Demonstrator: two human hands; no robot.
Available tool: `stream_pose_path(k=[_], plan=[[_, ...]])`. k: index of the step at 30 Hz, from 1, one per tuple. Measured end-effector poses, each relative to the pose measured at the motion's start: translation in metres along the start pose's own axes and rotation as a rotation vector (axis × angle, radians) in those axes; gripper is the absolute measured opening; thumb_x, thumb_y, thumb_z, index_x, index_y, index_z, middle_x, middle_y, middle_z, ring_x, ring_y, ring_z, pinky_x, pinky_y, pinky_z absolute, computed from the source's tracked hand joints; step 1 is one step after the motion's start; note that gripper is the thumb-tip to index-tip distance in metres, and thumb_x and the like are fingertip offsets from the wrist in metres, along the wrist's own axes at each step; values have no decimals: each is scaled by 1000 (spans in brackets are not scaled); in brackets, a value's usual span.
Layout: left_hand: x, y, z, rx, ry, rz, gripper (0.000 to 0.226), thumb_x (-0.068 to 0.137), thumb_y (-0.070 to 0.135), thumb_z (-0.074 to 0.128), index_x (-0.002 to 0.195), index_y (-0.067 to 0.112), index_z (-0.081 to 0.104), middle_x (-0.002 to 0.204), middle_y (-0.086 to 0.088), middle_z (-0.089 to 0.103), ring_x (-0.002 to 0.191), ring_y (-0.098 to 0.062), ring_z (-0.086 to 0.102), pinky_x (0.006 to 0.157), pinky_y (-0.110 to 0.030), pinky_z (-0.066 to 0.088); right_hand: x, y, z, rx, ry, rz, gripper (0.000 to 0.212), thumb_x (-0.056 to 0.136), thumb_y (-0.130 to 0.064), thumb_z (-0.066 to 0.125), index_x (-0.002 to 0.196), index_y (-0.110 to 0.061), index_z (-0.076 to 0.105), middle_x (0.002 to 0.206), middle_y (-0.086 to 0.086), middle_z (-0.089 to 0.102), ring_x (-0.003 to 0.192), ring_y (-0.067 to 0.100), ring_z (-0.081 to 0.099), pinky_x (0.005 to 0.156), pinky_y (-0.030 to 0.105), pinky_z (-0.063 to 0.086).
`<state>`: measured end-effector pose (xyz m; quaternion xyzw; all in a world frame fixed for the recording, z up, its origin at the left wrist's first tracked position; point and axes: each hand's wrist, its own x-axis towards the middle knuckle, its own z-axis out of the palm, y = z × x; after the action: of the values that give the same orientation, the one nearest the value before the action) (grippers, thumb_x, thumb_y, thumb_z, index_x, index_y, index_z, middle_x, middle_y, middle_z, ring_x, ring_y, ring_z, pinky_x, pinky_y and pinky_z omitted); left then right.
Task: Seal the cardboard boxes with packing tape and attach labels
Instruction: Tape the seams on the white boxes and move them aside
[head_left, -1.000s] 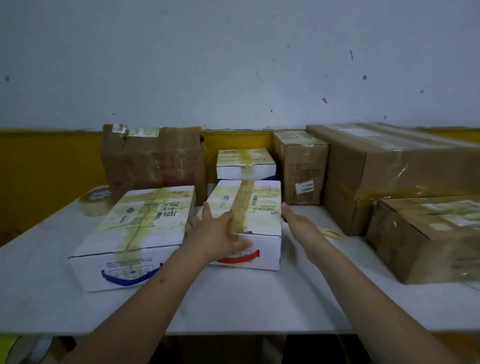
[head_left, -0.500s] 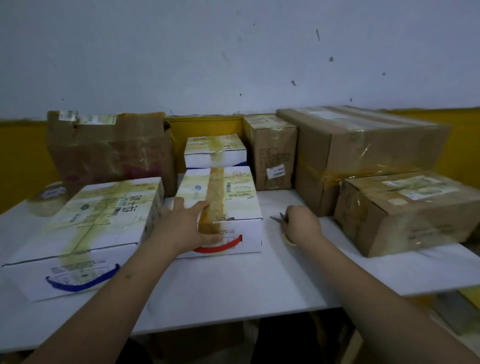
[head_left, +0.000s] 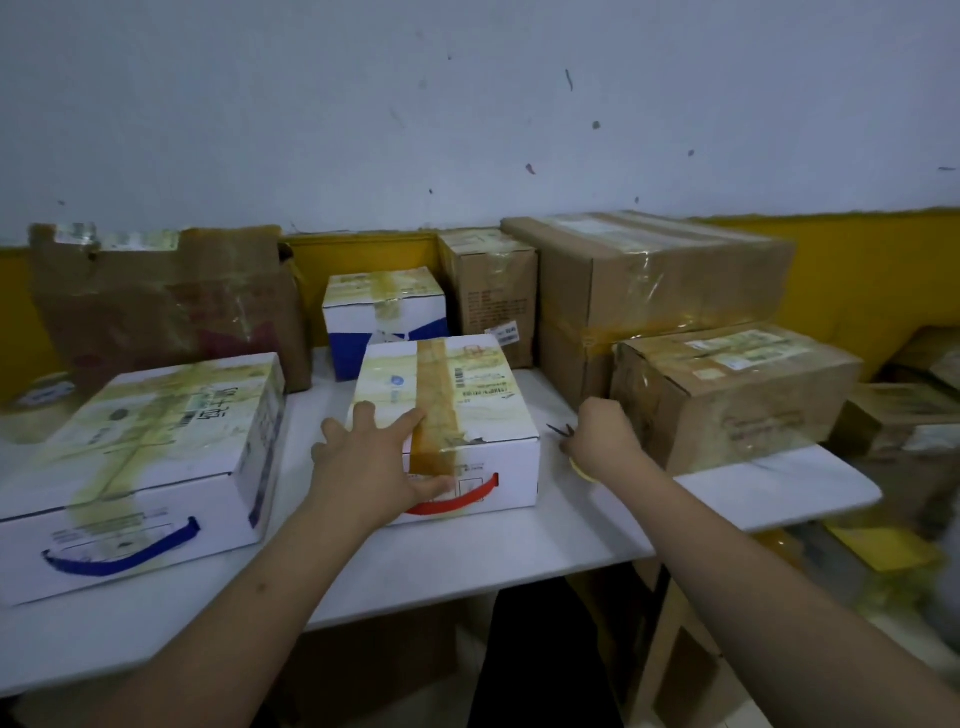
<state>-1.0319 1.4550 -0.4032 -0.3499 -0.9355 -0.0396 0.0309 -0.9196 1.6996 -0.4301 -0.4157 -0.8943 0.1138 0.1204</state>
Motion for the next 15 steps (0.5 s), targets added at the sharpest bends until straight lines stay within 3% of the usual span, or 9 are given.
stream_pose_path(k=[2, 5, 9, 12, 15], plan=[[0, 7, 1, 1, 12, 13, 100, 72, 89, 50, 155, 48, 13, 159, -8, 16, 133, -39, 29, 108, -49, 37, -3, 5, -4, 24, -3, 29, 27, 89, -22, 72, 81, -10, 49, 73, 2, 46, 74, 23, 52, 62, 29, 42], [1, 21, 1, 42, 22, 37, 100, 73, 90, 47, 156, 48, 12, 159, -8, 17, 132, -37, 31, 105, -46, 39, -3, 15, -12, 67, 12, 24, 37, 86, -24, 74, 66, -12, 46, 65, 2, 45, 62, 19, 48, 47, 24, 30], [11, 33, 3, 54, 20, 42, 100, 73, 91, 45, 156, 48, 10, 159, -9, 17, 134, -37, 32, 105, -46, 40, -3, 18, -43, 227, 90, -12, 38, 81, -16, 75, 53, -7, 51, 52, 4, 44, 52, 19, 46, 47, 24, 30], [15, 44, 3, 59, 30, 55, 98, 74, 91, 45, 156, 48, 10, 159, -11, 17, 135, -38, 31, 107, -48, 38, -6, 4, -70, 324, 138, -35, 22, 81, -13, 72, 68, 5, 68, 64, 12, 53, 61, 25, 53, 56, 27, 39], [25, 68, 7, 32, 73, 41, 96, 76, 88, 46, 155, 45, 15, 155, -13, 18, 130, -39, 32, 105, -47, 37, -6, -27, -90, 240, 224, -134, 22, 82, -15, 71, 66, -2, 62, 66, 12, 52, 57, 25, 49, 50, 24, 33]])
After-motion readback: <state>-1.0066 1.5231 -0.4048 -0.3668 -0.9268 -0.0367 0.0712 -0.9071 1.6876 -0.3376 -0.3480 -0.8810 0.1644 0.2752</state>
